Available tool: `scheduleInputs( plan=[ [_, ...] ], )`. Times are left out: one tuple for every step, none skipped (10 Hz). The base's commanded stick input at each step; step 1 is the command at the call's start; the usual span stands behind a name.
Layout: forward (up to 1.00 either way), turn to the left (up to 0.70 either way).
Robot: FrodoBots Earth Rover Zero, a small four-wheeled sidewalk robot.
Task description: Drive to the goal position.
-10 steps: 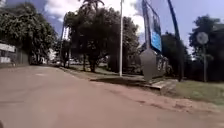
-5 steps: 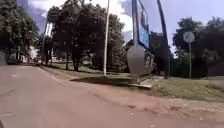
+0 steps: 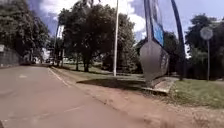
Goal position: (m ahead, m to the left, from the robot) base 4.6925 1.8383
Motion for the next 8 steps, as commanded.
scheduleInputs(
  plan=[
    [0.0, 0.7],
    [0.0, 0.7],
    [0.0, 0.7],
    [0.0, 0.7],
    [0.0, 0.7],
    [0.0, 0.7],
    [0.0, 0.0],
    [0.0, 0.0]
  ],
)
